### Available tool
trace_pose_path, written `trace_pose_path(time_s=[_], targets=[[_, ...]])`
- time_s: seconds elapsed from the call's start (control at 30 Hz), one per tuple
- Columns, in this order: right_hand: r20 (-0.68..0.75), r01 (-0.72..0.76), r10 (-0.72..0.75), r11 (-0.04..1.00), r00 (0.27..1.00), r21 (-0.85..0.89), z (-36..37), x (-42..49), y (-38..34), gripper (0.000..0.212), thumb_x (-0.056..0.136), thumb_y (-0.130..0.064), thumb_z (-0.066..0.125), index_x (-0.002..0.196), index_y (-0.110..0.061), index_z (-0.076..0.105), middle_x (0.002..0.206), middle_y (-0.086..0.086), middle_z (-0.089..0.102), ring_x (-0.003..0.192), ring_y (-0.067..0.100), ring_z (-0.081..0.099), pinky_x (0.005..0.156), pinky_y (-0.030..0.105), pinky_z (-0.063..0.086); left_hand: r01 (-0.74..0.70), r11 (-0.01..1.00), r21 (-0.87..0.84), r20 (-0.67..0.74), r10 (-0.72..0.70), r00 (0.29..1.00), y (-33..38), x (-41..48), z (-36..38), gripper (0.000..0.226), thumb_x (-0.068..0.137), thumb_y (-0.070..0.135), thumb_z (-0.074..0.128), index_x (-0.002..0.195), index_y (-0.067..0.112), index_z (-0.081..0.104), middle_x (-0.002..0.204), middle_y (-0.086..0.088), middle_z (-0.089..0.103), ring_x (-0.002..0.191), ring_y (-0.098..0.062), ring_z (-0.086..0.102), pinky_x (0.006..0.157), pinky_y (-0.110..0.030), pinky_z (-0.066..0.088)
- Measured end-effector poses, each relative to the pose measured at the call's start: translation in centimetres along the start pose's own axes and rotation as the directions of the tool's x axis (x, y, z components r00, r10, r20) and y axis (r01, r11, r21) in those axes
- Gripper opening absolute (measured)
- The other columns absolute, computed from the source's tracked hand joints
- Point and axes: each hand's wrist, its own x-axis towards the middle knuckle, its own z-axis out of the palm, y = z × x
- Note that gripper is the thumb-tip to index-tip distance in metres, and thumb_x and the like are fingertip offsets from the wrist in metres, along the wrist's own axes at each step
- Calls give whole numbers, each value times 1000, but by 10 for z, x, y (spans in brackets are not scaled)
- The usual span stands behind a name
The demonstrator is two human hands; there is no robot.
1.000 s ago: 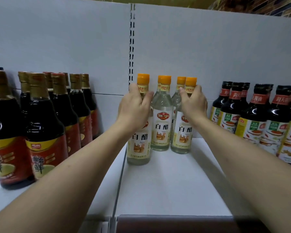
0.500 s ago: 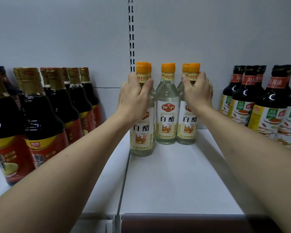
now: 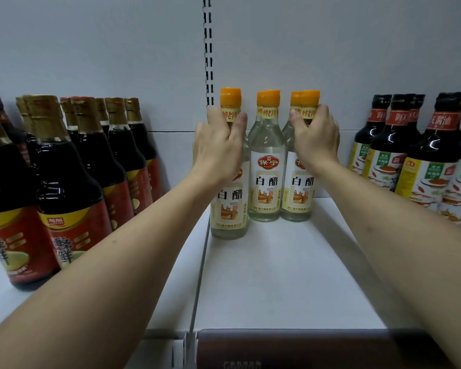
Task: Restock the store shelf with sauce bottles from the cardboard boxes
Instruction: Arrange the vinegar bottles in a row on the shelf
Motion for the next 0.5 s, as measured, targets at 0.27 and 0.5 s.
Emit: trace_pose_path(time_s=[0.27, 0.5], targets=[[-9, 2, -2, 999, 1000, -45, 0, 1, -1, 46, 104, -51, 48, 124, -10, 53, 117, 9, 61, 112, 28, 56, 92, 39, 43, -2, 1000, 15, 6, 2, 1000, 0, 3, 7, 31, 107, 54, 35, 112, 24, 42, 104, -2, 60, 99, -28, 58, 90, -53, 52], [-32, -7, 3, 991, 999, -135, -1, -4, -5, 45, 105, -53, 44, 121, -12, 51, 109, 4, 57, 110, 25, 52, 84, 34, 36, -11, 1000, 7, 7, 11, 1000, 0, 1, 7, 37, 101, 58, 31, 108, 23, 42, 98, -1, 58, 97, -29, 58, 89, -56, 51]])
